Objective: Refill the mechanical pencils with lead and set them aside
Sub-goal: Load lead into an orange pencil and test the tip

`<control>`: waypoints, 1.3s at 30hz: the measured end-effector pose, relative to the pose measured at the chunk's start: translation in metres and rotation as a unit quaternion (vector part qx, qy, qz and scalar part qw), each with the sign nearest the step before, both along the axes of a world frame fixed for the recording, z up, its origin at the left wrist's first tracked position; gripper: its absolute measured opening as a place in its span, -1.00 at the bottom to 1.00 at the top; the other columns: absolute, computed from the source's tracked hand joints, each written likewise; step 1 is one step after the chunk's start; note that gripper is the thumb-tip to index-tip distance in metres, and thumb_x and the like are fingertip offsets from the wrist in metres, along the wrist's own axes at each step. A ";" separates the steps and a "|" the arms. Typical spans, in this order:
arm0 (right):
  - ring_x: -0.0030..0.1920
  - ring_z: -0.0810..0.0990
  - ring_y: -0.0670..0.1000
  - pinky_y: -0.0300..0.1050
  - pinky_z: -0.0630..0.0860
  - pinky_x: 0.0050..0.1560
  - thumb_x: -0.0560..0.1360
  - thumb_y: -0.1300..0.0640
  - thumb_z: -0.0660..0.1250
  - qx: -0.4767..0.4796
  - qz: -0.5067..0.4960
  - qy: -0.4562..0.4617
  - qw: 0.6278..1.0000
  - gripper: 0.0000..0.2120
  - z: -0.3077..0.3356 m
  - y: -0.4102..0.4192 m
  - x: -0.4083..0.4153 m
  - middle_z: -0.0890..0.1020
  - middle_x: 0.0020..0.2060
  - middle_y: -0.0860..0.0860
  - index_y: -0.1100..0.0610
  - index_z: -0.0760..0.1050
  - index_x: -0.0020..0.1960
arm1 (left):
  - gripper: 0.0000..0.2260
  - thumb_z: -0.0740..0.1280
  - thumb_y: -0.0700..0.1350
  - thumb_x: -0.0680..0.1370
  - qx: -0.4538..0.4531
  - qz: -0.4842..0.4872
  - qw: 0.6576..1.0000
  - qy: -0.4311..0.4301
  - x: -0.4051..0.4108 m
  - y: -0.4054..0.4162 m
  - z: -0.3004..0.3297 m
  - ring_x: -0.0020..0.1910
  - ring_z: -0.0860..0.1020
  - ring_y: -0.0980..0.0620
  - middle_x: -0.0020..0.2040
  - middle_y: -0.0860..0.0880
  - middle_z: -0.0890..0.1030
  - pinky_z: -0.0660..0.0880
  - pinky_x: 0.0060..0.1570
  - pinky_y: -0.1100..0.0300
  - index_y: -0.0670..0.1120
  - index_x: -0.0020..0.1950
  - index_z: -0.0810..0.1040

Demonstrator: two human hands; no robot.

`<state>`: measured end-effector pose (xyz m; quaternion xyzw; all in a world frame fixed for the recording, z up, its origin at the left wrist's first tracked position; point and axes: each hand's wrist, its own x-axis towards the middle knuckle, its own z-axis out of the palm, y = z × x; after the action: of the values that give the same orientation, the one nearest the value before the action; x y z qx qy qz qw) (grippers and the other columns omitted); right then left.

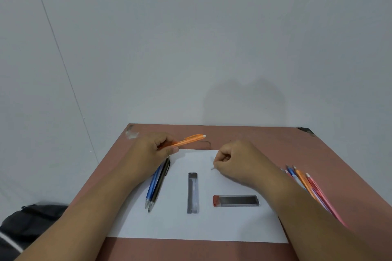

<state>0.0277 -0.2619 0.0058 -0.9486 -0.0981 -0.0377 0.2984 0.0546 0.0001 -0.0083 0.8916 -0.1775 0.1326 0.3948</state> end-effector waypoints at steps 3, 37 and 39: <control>-0.32 0.54 -0.22 -0.31 0.49 -0.26 0.49 0.08 0.42 0.074 -0.016 -0.060 0.995 -0.90 0.000 0.000 0.000 0.61 -0.32 -0.28 -0.09 0.68 -0.15 | -0.81 0.46 -0.09 0.55 -0.011 -0.009 1.000 -0.004 0.000 -0.001 -0.002 -0.24 0.51 0.03 -0.25 0.06 0.59 0.43 -0.24 0.21 0.22 -0.14 0.62; 0.12 0.54 -0.01 -0.17 0.46 0.13 0.61 0.07 0.36 -0.030 -0.091 -0.082 0.992 -0.77 -0.014 -0.001 0.015 0.58 0.10 -0.07 0.01 0.65 0.23 | -0.88 0.41 0.01 0.57 0.004 -0.008 1.000 0.021 -0.001 -0.005 -0.006 -0.03 0.55 0.17 -0.07 0.25 0.62 0.51 0.01 0.14 0.24 -0.12 0.65; 0.16 0.52 -0.03 -0.17 0.46 0.17 0.60 0.06 0.37 -0.026 -0.070 -0.093 0.993 -0.76 -0.010 0.001 0.012 0.56 0.08 -0.12 -0.03 0.62 0.26 | -0.87 0.40 0.02 0.57 0.008 0.002 1.000 0.024 0.001 -0.003 -0.007 -0.04 0.55 0.17 -0.08 0.24 0.62 0.49 -0.04 0.17 0.25 -0.14 0.63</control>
<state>0.0393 -0.2612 -0.0045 -0.9529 -0.0598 -0.1436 0.2603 0.0552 -0.0024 -0.0152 0.8979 -0.1673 0.1100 0.3921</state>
